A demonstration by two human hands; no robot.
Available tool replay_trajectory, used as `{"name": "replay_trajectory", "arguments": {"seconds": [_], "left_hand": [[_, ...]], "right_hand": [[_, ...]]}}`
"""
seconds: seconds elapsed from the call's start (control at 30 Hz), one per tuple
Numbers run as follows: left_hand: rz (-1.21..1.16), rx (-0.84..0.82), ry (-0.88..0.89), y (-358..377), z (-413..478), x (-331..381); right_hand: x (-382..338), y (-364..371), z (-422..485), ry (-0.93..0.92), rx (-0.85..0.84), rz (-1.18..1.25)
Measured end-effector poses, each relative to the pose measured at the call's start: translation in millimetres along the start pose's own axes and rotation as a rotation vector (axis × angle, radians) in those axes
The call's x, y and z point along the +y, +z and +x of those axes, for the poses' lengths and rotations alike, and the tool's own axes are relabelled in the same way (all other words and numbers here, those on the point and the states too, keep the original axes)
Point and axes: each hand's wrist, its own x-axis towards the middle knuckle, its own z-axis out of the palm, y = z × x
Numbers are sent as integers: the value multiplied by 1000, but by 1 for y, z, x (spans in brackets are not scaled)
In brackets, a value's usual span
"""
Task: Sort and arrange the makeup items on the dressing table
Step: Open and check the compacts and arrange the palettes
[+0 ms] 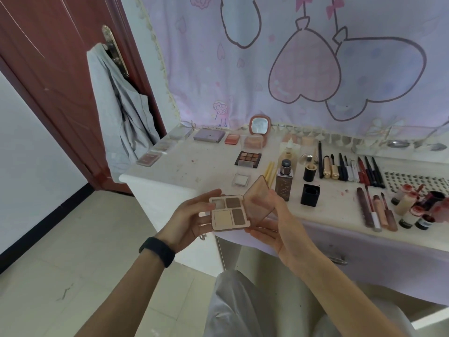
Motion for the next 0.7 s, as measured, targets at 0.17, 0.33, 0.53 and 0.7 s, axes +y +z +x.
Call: {"name": "replay_trajectory", "arguments": {"seconds": [0.17, 0.33, 0.53, 0.7], "left_hand": [[878, -25, -9, 6, -4, 20], [1480, 33, 182, 15, 2, 19], [1563, 56, 272, 9, 2, 16], [1376, 249, 270, -5, 10, 26]], "right_hand": [[6, 4, 3, -1, -34, -3], [9, 12, 4, -41, -55, -73], [7, 12, 6, -91, -130, -256], [18, -7, 4, -326, -23, -620]]}}
